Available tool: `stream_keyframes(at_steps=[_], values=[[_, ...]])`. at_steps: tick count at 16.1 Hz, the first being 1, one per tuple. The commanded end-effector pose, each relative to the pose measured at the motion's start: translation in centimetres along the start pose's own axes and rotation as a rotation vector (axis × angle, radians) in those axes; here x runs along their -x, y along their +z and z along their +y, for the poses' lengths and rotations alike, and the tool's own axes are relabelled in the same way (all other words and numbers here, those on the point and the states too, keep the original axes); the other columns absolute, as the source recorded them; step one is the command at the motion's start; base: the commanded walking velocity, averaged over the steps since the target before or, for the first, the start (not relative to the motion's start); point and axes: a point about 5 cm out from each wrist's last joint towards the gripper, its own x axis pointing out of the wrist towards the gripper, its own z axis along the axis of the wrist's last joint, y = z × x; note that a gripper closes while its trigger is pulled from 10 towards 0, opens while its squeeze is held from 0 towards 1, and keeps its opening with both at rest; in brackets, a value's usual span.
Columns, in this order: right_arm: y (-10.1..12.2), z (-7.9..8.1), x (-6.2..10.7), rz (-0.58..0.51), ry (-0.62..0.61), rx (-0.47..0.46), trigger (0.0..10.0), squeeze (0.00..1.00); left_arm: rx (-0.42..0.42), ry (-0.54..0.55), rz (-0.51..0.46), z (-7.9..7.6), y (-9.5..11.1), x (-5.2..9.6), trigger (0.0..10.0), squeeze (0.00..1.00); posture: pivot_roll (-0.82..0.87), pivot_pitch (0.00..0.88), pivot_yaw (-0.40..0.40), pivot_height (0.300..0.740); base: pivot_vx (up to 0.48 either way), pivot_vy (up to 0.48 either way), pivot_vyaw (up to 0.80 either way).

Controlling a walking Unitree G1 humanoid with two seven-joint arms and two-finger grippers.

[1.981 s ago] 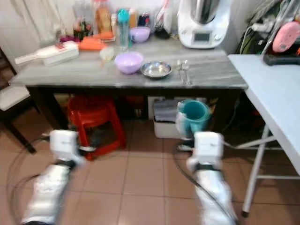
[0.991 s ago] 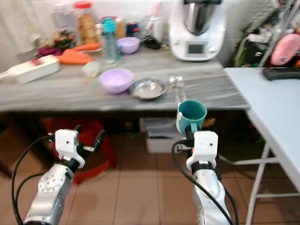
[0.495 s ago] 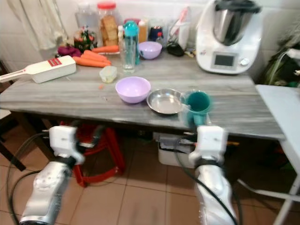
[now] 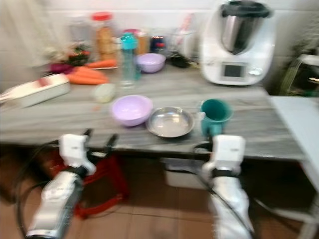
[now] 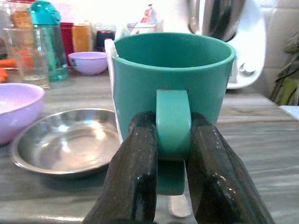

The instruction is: Setting the table

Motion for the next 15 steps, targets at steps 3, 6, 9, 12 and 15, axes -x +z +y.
stream_keyframes(at_steps=[3, 6, 9, 12, 15], values=[[0.7, -0.6, -0.3, -0.025, -0.015, 0.012, 10.0, 0.0, 0.011, -0.03, -0.005, -1.0, 0.2, -0.2, 10.0, 0.0, -0.08, 0.0, 0.003, 0.74, 0.36, 0.0, 0.0], [0.7, -0.5, -0.4, -0.028, -0.006, 0.018, 10.0, 0.0, 0.012, -0.03, -0.004, -1.0, 0.2, -0.2, 10.0, 0.0, -0.08, 0.0, 0.0, 0.74, 0.359, 0.0, 0.0], [0.9, -0.4, -0.5, -0.038, 0.006, 0.031, 10.0, 0.0, 0.009, -0.023, -0.008, -1.0, 0.3, 0.0, 10.0, 0.0, -0.08, 0.0, -0.001, 0.74, 0.334, 0.0, 0.0], [1.0, -0.6, -0.7, -0.043, 0.009, 0.04, 10.0, 0.0, -0.014, -0.016, -0.024, -0.7, 0.6, 0.5, 10.0, 0.0, -0.07, 0.0, -0.004, 0.74, 0.167, 0.0, 0.0], [1.3, -1.1, -1.2, -0.059, 0.011, 0.05, 10.0, 0.0, -0.058, -0.096, -0.019, -0.8, 0.6, 2.0, 10.0, 0.0, -0.07, 0.0, -0.007, 0.74, 0.0, 0.0, 0.0]])
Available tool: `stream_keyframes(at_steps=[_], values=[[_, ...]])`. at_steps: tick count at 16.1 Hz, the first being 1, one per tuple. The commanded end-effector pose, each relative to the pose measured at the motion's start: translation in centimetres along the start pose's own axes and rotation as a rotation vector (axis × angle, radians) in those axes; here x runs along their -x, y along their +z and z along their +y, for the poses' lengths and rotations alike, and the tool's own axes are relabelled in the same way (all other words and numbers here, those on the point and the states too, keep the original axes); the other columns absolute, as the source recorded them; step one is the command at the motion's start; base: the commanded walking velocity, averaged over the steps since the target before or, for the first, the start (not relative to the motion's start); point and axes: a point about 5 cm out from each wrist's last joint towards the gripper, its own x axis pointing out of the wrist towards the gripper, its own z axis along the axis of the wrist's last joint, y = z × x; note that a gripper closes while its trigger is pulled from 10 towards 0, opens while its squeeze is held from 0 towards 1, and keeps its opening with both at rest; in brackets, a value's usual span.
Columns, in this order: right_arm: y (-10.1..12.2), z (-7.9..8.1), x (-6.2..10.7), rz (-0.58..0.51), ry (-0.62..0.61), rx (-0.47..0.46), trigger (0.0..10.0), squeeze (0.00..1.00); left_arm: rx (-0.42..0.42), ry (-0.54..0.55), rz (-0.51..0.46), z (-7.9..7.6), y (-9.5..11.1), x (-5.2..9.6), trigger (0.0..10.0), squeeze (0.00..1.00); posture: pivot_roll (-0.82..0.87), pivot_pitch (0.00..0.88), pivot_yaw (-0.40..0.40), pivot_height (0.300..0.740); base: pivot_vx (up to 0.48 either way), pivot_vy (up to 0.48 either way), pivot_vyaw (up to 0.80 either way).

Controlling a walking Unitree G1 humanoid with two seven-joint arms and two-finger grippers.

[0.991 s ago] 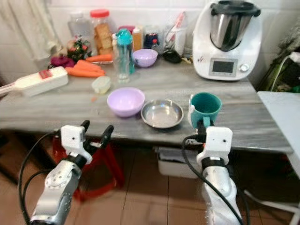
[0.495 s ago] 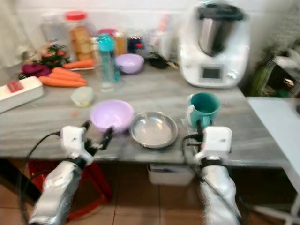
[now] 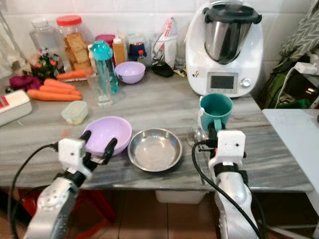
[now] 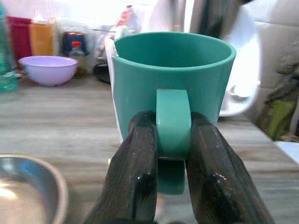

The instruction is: Setting the table

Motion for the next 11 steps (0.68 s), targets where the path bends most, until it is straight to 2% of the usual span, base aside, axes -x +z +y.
stream_keyframes(at_steps=[1, 3, 5, 8, 11], values=[[0.5, -0.1, -0.7, -0.022, 0.008, -0.011, 10.0, 0.0, -0.011, -0.055, -0.029, -0.1, 0.7, 0.4, 10.0, 0.0, -0.07, 0.0, -0.007, 0.74, 0.0, 0.0, 0.0], [0.5, -0.3, -1.1, -0.024, 0.012, -0.009, 10.0, 0.0, -0.016, -0.104, -0.042, -0.3, 1.2, 0.6, 10.0, 0.0, -0.05, 0.0, -0.016, 0.74, 0.0, 0.0, 0.0], [0.4, -0.7, -1.9, -0.016, 0.04, -0.004, 10.0, 0.0, -0.029, -0.206, -0.033, -0.8, 1.5, 1.2, 10.0, 0.0, -0.04, 0.0, -0.025, 0.74, 0.0, 0.0, 0.0], [0.3, -0.9, -4.1, 0.001, 0.065, -0.008, 10.0, 0.0, -0.036, -0.191, -0.018, -0.3, 1.3, 1.3, 10.0, 0.0, -0.03, 0.0, -0.029, 0.74, 0.0, 0.0, 0.0], [0.0, -1.0, -5.9, 0.021, 0.101, -0.029, 10.0, 0.0, -0.024, -0.196, -0.019, -0.5, 1.5, 1.3, 10.0, 0.0, 0.0, 0.0, -0.033, 0.74, 0.0, 0.0, 0.0]])
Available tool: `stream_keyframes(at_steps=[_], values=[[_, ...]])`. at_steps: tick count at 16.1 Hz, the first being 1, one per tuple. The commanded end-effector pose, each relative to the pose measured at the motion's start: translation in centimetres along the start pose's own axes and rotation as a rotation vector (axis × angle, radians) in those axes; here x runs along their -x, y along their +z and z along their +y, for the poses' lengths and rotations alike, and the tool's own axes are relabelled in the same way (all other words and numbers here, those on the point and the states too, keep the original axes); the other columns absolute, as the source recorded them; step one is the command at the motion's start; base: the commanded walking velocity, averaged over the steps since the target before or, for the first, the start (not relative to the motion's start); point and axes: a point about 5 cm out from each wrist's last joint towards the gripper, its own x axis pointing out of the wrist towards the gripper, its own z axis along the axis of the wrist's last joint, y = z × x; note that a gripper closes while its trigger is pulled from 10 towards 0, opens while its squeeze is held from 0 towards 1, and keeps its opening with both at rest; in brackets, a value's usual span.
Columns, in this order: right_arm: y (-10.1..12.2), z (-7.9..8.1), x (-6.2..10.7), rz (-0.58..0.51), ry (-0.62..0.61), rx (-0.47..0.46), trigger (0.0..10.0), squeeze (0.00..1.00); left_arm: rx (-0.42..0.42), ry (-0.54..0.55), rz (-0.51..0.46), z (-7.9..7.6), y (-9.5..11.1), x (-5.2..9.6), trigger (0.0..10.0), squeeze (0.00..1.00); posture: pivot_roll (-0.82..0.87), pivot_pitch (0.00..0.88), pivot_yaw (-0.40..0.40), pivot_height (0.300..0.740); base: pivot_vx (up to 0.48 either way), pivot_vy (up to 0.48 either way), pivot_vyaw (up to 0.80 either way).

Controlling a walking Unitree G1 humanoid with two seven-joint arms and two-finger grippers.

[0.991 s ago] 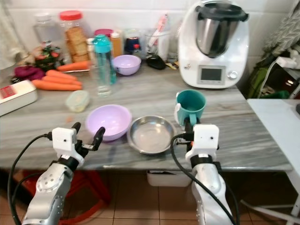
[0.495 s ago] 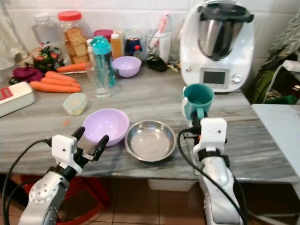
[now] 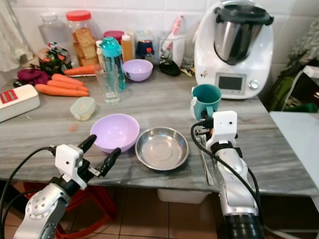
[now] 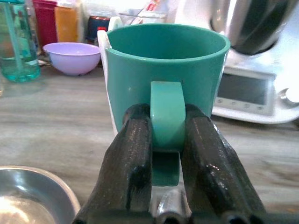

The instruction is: Setting the table

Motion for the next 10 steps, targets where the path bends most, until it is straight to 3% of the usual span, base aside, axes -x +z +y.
stream_keyframes(at_steps=[1, 5, 10], values=[[0.4, -0.4, -0.7, -0.016, 0.0, -0.019, 10.0, 0.0, -0.001, -0.014, -0.004, -0.2, 0.3, 0.0, 10.0, 0.0, 0.0, 0.0, -0.033, 0.74, 0.0, 0.0, 0.0], [-0.5, 1.7, -3.4, 0.017, 0.125, -0.061, 10.0, 0.0, 0.002, -0.017, 0.0, -0.3, 0.4, 0.0, 10.0, 0.0, 0.02, 0.0, -0.032, 0.74, 0.0, 0.0, 0.0], [-2.1, 2.9, -3.7, 0.058, 0.186, -0.082, 10.0, 0.0, 0.004, -0.01, 0.001, -0.4, 0.4, -0.3, 10.0, 0.0, 0.03, 0.0, -0.032, 0.74, 0.0, 0.0, 0.0]])
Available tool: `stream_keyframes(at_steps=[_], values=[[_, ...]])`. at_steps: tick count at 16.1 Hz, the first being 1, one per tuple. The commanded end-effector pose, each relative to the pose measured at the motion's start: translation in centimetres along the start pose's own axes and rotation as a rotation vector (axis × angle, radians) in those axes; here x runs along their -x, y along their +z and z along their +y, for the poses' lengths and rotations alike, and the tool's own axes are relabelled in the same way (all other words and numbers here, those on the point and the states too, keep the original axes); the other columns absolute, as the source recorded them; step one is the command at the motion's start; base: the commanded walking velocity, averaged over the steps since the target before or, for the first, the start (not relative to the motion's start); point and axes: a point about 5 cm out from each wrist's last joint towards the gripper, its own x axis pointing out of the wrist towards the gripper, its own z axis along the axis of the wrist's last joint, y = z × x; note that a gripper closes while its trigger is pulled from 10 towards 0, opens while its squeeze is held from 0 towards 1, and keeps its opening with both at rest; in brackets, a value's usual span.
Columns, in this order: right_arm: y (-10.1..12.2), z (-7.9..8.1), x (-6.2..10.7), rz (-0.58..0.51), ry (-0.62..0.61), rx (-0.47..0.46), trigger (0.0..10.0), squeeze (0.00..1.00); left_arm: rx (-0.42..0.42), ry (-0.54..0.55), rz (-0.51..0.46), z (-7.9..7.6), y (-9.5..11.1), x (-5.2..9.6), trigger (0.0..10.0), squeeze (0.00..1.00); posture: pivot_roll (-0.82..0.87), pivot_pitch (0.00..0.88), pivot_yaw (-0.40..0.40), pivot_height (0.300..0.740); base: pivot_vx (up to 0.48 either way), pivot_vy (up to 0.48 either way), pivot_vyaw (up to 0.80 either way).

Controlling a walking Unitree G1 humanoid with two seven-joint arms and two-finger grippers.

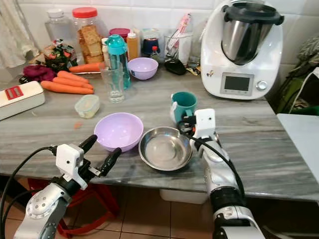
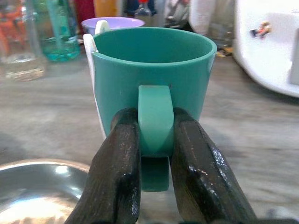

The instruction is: Setting the table

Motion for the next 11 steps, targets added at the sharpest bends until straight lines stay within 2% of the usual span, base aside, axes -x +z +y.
stream_keyframes(at_steps=[1, 4, 5, 6, 7, 8, 11], values=[[0.8, 0.2, -0.5, -0.036, 0.015, 0.013, 10.0, 0.0, -0.008, -0.01, -0.006, -0.1, 0.4, -0.2, 10.0, 0.0, 0.04, 0.0, -0.031, 0.74, 0.0, 0.0, 0.0], [0.2, 0.4, -0.5, -0.021, 0.023, 0.009, 10.0, 0.0, 0.003, -0.038, -0.012, -0.3, 0.4, -0.3, 10.0, 0.0, 0.04, 0.0, -0.027, 0.74, 0.0, 0.0, 0.0], [-0.1, 0.7, -0.5, -0.018, 0.034, 0.013, 10.0, 0.29, 0.013, -0.069, -0.015, -0.5, 0.5, -0.4, 10.0, 0.0, 0.04, 0.0, -0.026, 0.74, 0.0, 0.0, 0.0], [-0.2, 0.7, -0.5, -0.018, 0.035, 0.013, 10.0, 0.39, 0.019, -0.078, -0.016, -0.5, 0.5, -0.4, 10.0, 0.0, 0.04, 0.0, -0.025, 0.74, 0.0, 0.0, 0.0], [-0.2, 0.7, -0.6, -0.019, 0.035, 0.016, 10.0, 0.81, 0.022, -0.084, -0.016, -0.6, 0.5, -0.4, 10.0, 0.0, 0.04, 0.0, -0.025, 0.74, 0.0, 0.0, 0.0], [-0.4, 0.7, -0.5, -0.017, 0.032, 0.02, 10.0, 1.0, 0.038, -0.105, -0.016, -0.8, 0.5, -0.4, 10.0, 0.0, 0.04, 0.0, -0.025, 0.74, 0.0, 0.0, 0.0], [-0.5, 0.6, -0.5, -0.016, 0.029, 0.027, 10.0, 1.0, 0.044, -0.136, -0.013, -1.2, 0.6, -0.4, 10.0, 0.0, 0.04, 0.0, -0.021, 0.74, 0.0, 0.0, 0.0]])
